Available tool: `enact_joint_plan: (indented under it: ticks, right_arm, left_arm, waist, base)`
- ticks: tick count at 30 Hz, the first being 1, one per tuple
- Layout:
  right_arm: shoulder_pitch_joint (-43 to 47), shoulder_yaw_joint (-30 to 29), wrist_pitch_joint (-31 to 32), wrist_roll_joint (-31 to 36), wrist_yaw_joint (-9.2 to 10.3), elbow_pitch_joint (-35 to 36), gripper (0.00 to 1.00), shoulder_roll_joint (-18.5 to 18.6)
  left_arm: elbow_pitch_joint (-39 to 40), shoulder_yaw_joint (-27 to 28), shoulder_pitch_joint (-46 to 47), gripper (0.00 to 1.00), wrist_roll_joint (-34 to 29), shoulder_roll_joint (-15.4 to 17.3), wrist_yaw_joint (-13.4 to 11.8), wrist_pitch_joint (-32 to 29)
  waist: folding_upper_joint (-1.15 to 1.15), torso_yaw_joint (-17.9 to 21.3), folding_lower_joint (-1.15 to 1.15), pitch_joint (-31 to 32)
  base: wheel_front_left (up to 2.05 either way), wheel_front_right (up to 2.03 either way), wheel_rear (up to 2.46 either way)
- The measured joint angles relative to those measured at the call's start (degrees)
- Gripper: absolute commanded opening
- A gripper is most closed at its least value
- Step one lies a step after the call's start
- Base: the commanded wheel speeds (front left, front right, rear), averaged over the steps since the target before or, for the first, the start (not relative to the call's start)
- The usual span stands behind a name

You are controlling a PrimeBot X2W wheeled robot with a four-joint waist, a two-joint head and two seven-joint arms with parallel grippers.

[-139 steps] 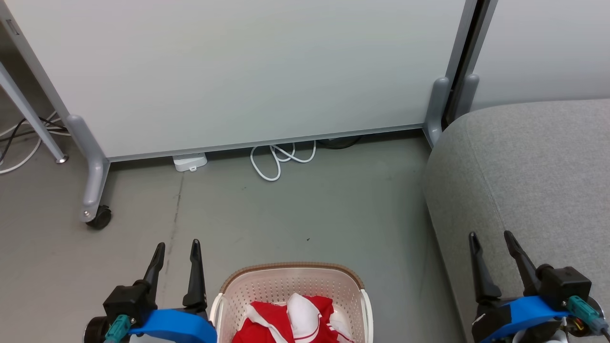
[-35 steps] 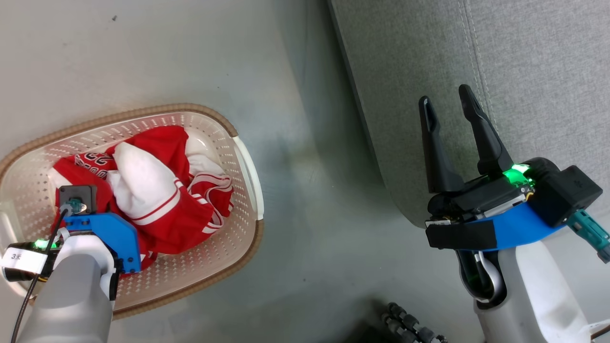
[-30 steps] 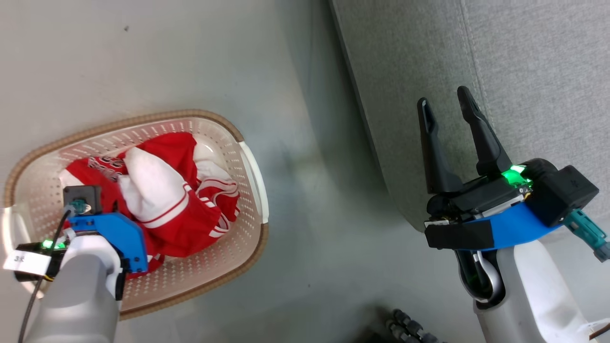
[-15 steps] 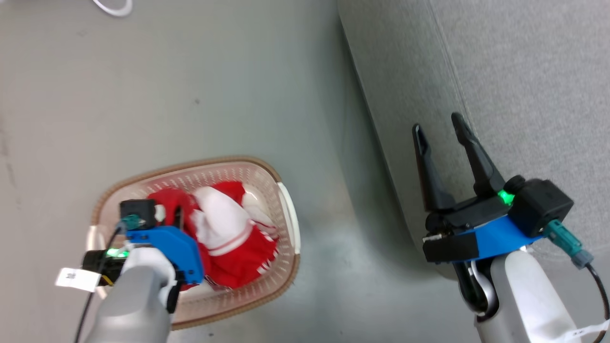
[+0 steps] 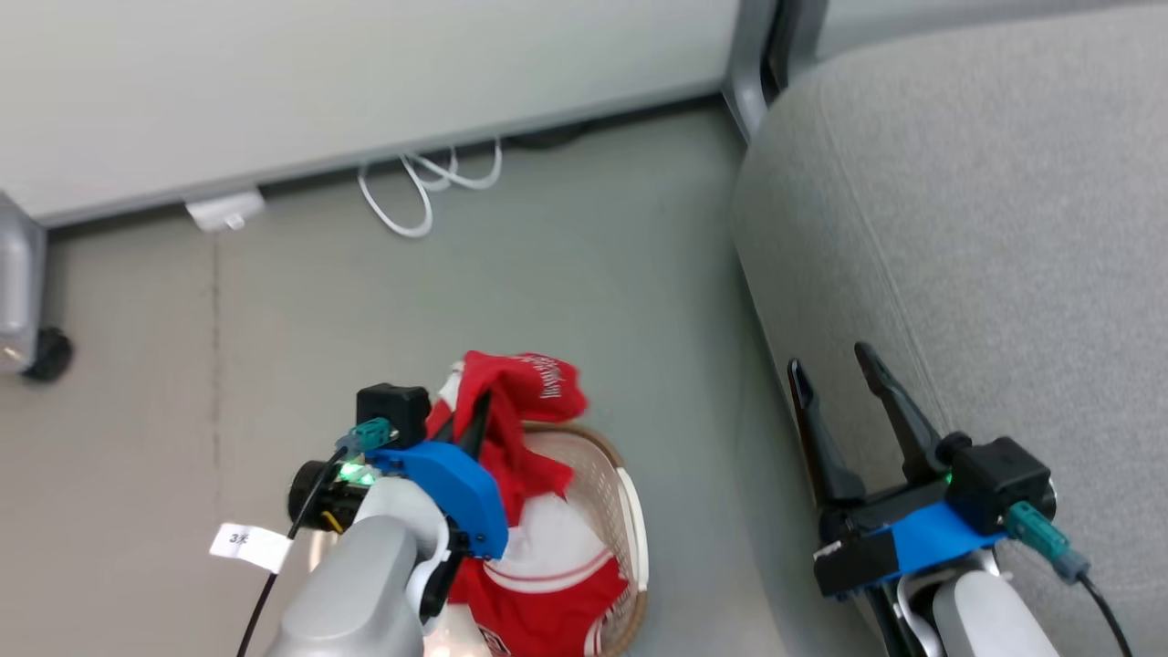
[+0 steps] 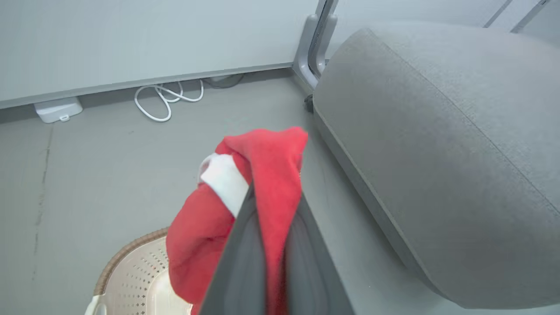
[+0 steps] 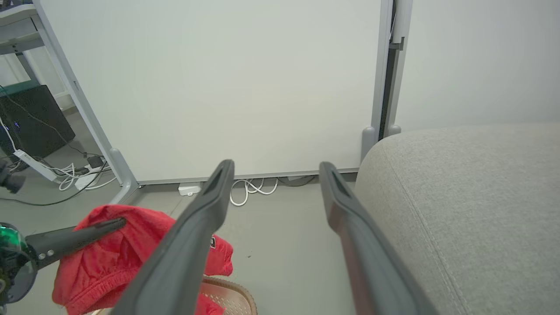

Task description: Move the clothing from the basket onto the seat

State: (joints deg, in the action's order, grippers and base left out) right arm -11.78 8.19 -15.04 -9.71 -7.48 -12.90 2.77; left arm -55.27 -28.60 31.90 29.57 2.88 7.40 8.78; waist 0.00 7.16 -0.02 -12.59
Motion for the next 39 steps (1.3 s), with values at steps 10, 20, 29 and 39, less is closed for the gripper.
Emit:
enact_joint_plan:
  ticks: [10, 20, 29, 39]
  right_arm:
    - [4.21, -0.01, 1.56, 0.51, 0.00, -0.34, 1.00, 0.01]
    - [5.83, 0.70, 3.38, 0.45, 0.00, 0.92, 1.00, 0.01]
    - [6.05, 1.30, 4.38, 0.40, 0.00, 1.32, 1.00, 0.01]
    - [5.95, 2.30, 4.95, 0.60, 0.00, 1.36, 1.00, 0.02]
  left_arm:
    - [9.58, -5.76, 0.79, 0.00, 2.98, 0.00, -0.02, -1.72]
    - [17.74, -10.37, 5.47, 0.00, 5.39, 0.00, -1.03, -4.75]
    - [21.42, -15.28, 9.40, 0.00, 8.49, -0.01, -2.83, -6.10]
    - [21.71, -20.13, 10.88, 0.00, 12.29, 0.00, -3.92, -5.57]
  waist:
    - [0.00, -2.65, 0.00, 9.32]
    - [0.00, -3.56, 0.01, 12.20]
    - [0.00, -3.81, 0.02, 12.25]
    - [0.00, -4.05, 0.02, 12.28]
  base:
    - [0.00, 0.00, 0.00]
    - [0.00, 0.00, 0.00]
    - [0.00, 0.00, 0.00]
    - [0.00, 0.00, 0.00]
